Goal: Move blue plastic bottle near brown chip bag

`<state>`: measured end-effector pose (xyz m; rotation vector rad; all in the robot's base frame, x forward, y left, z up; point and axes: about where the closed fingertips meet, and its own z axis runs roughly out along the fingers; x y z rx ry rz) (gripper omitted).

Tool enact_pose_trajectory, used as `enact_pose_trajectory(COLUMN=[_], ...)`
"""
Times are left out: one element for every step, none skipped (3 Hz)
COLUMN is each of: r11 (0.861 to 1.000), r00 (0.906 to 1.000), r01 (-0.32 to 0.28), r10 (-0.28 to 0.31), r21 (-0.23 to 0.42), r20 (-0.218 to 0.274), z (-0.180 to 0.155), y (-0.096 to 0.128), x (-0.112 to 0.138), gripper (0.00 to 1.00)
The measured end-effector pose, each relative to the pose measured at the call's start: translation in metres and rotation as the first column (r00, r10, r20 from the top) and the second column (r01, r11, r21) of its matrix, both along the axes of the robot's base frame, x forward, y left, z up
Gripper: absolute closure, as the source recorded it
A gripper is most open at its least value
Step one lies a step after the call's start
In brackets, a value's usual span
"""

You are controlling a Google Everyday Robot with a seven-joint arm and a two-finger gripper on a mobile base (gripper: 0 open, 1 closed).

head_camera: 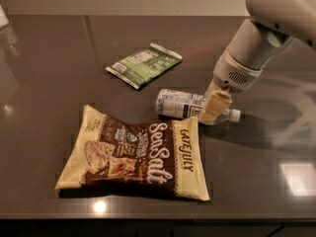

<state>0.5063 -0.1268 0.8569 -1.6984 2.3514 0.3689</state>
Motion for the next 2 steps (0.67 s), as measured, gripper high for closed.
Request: enact_pose_trajectory(r11=[1.0,0.999], r00=[0.9997,0.9992], r01=[-0.024,-0.041], r10=[0.024,0.041], r21=[-0.016,-0.027], r20=[-0.002,0.0], z=[-0.0006,0.0001], y=[0.0029,0.0036], x=[-0.0078,-0.0114], gripper=[0.37,0.13])
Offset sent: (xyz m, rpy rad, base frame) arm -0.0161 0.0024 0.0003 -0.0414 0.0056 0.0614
